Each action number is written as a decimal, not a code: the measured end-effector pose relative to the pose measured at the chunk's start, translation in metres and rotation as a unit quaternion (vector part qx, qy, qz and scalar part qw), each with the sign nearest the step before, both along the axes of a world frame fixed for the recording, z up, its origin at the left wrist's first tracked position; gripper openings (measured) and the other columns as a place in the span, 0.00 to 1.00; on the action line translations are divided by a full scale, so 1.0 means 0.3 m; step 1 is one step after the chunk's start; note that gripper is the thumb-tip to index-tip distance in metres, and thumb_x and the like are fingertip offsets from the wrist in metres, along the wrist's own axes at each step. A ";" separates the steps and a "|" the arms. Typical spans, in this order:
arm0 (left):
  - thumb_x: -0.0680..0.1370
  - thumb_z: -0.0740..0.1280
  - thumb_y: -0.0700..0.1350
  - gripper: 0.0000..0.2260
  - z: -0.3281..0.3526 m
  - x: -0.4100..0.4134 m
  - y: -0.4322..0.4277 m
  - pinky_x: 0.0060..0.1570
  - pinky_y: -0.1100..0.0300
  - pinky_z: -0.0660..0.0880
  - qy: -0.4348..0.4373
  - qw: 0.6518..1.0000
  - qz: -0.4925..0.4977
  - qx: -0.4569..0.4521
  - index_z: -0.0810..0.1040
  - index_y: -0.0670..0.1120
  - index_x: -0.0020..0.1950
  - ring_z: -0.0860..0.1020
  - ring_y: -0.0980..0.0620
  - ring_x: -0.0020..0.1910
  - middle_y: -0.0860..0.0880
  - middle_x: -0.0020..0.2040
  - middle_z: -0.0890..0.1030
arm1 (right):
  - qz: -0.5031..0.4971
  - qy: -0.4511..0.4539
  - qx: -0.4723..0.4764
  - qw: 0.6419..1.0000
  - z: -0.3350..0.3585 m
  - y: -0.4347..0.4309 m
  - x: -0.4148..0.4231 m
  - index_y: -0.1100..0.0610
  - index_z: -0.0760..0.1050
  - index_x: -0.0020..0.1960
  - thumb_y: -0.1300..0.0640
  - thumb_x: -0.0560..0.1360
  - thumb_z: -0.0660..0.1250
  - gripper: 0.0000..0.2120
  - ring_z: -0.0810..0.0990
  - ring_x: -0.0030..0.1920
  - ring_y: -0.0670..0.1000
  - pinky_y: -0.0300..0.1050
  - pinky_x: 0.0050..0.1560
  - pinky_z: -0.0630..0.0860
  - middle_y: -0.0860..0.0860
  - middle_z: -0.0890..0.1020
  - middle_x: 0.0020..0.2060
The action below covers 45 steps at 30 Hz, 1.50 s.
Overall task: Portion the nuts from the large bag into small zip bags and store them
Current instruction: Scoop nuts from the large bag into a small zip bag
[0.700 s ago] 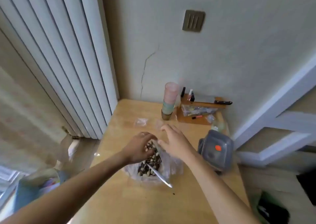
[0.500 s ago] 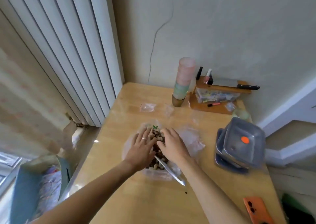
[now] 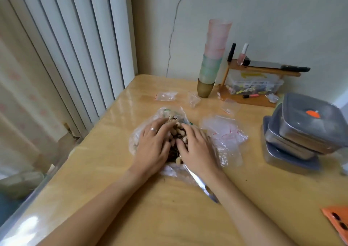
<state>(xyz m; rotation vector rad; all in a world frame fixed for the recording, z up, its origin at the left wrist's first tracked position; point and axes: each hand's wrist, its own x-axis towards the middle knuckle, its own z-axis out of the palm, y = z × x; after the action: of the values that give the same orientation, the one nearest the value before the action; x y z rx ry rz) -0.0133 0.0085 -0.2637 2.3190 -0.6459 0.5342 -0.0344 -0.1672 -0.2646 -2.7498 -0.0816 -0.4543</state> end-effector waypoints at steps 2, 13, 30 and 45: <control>0.77 0.58 0.42 0.26 -0.005 -0.018 0.016 0.76 0.52 0.63 0.019 0.999 -0.007 -0.030 0.70 0.51 0.76 0.66 0.50 0.75 0.50 0.76 0.68 | 0.005 0.014 0.015 1.000 0.001 -0.005 -0.003 0.46 0.65 0.76 0.38 0.80 0.53 0.28 0.71 0.72 0.52 0.56 0.70 0.70 0.46 0.73 0.73; 0.82 0.50 0.46 0.25 -0.026 -0.275 0.091 0.75 0.71 0.53 0.079 0.992 -0.025 -0.095 0.68 0.49 0.79 0.59 0.54 0.79 0.50 0.80 0.62 | 0.022 0.055 0.015 0.998 0.008 0.060 -0.186 0.44 0.63 0.74 0.36 0.79 0.57 0.26 0.67 0.74 0.52 0.55 0.73 0.66 0.45 0.73 0.71; 0.78 0.56 0.44 0.23 -0.016 -0.250 0.147 0.73 0.58 0.64 0.041 0.996 0.029 -0.079 0.73 0.47 0.73 0.68 0.51 0.71 0.50 0.75 0.68 | -0.031 -0.092 0.182 0.978 0.086 -0.035 -0.093 0.50 0.77 0.63 0.46 0.86 0.54 0.15 0.77 0.57 0.50 0.49 0.57 0.76 0.48 0.76 0.59; 0.63 0.59 0.22 0.37 0.025 -0.225 0.244 0.62 0.43 0.68 -0.031 0.945 0.265 -0.187 0.78 0.47 0.66 0.74 0.38 0.60 0.43 0.68 0.72 | 0.140 -0.083 0.016 0.986 0.031 0.081 -0.176 0.51 0.81 0.58 0.60 0.81 0.65 0.10 0.77 0.53 0.46 0.45 0.50 0.78 0.43 0.80 0.52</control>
<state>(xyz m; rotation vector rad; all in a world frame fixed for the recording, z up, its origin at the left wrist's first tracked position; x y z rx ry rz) -0.0809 0.0815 -0.2561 2.0972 0.0745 0.8900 -0.0874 -0.1431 -0.2554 -2.6074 -0.4907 -0.5974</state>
